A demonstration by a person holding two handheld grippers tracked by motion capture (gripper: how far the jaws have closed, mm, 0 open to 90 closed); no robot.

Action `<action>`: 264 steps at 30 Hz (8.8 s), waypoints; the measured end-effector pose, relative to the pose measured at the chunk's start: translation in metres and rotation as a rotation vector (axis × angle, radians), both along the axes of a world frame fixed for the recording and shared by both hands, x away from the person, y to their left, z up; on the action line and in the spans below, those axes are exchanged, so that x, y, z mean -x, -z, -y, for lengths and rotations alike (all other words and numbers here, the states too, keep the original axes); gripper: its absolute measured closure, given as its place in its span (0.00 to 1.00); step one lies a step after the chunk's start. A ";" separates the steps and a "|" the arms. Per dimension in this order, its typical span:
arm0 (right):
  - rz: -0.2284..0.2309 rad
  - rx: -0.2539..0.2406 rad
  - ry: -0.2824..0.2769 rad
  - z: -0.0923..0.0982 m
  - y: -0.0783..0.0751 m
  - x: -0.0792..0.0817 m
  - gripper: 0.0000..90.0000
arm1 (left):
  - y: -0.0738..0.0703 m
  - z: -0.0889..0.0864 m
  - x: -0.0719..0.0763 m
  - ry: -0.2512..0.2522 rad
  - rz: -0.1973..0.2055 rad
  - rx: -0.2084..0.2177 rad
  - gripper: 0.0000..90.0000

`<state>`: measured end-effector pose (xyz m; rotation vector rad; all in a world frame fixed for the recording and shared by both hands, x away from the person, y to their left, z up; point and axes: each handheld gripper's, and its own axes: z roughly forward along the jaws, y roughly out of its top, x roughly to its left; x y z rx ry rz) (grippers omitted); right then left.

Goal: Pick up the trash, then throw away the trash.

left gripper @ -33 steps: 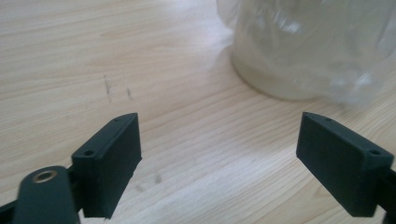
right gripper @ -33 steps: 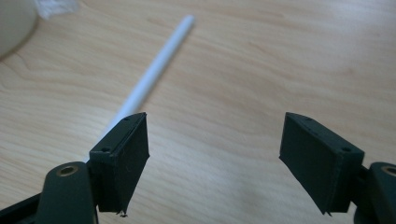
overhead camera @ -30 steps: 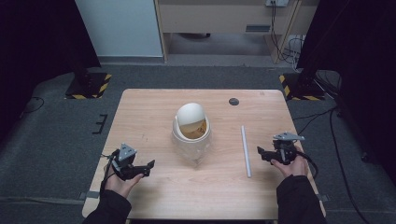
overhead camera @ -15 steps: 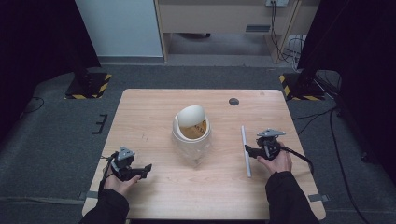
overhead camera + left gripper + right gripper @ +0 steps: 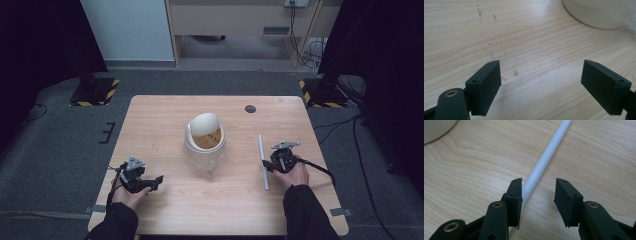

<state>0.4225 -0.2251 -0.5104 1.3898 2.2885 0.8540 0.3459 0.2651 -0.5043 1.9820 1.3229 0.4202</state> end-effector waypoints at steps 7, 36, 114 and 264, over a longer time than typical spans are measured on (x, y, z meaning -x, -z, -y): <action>-0.003 -0.019 0.004 -0.001 0.001 0.001 0.68 | 0.000 0.000 -0.001 0.005 -0.002 -0.002 0.18; -0.058 -0.005 -0.009 0.002 0.005 0.002 0.89 | -0.003 -0.001 0.000 0.001 0.019 0.016 0.18; 0.444 -0.550 -0.083 0.017 -0.114 0.044 0.89 | -0.125 0.059 0.010 0.092 0.461 0.385 0.25; 0.265 -0.243 -0.090 0.015 -0.024 0.035 0.25 | -0.169 0.137 -0.055 0.246 0.603 0.345 0.87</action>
